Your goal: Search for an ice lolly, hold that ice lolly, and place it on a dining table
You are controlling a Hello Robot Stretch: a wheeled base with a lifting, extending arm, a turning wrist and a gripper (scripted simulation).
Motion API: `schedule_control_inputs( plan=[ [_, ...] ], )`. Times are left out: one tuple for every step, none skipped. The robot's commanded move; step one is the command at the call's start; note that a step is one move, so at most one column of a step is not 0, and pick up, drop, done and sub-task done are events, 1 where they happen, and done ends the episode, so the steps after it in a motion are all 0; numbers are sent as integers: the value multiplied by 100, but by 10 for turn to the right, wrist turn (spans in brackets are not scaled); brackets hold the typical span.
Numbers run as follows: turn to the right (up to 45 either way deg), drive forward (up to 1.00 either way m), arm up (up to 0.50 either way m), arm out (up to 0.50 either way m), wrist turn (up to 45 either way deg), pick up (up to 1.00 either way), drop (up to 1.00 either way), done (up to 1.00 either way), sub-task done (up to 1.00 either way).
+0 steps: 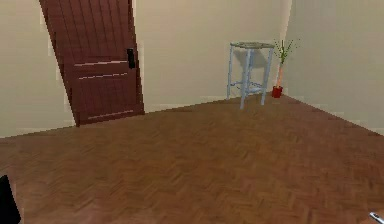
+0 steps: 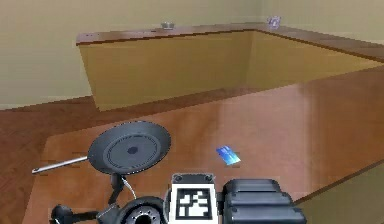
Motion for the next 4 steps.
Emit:
schedule_control_inputs(
  plan=[
    [0, 0, 0, 0, 210, 0, 0, 0, 0],
    [0, 0, -16, 0, 0, 0, 0, 0, 0],
    [0, 0, 0, 0, 0, 100, 0, 0, 0],
    [0, 0, 10, 0, 0, 0, 0, 0, 0]
  ],
)
